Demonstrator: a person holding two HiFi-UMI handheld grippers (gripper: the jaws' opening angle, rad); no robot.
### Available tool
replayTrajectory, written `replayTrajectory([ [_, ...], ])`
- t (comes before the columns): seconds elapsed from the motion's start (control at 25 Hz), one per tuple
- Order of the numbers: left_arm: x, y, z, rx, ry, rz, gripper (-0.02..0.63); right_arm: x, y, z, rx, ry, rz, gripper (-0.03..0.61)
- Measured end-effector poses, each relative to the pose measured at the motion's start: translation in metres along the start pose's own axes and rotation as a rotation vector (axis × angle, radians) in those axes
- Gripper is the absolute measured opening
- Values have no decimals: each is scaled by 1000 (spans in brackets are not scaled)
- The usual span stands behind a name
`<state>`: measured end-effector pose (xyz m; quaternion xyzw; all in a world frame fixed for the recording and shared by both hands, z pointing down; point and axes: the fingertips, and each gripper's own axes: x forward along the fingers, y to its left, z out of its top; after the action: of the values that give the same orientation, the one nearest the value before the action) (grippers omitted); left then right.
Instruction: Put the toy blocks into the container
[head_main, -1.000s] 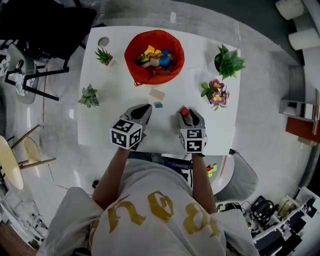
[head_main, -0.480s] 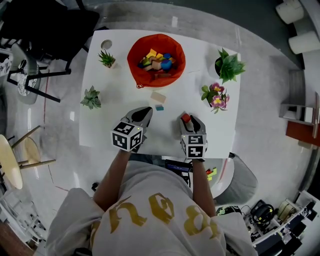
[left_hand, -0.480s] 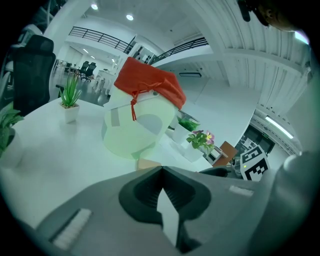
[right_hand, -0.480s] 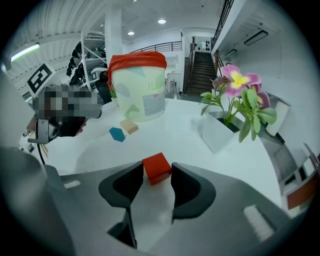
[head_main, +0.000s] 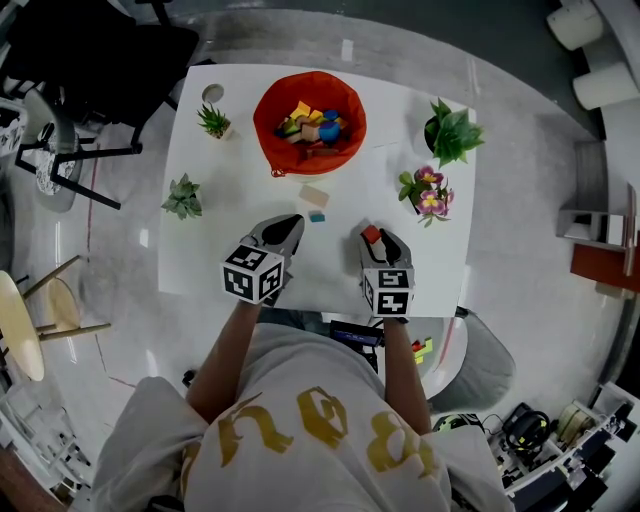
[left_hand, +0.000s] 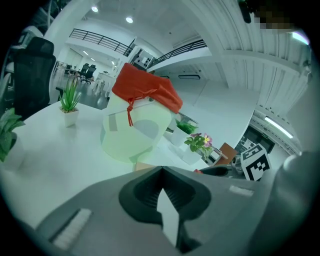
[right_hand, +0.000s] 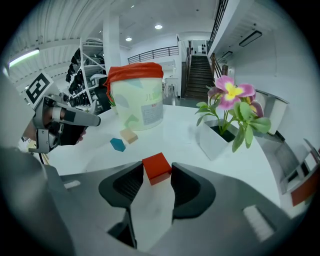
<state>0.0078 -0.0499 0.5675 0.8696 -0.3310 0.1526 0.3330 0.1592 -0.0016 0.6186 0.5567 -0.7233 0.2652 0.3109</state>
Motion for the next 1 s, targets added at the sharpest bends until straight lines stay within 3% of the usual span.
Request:
replayTrajectory([
  [1.0,-42,-11,46,19,-153,25,0,-35,21,60,7,-170,53,204],
])
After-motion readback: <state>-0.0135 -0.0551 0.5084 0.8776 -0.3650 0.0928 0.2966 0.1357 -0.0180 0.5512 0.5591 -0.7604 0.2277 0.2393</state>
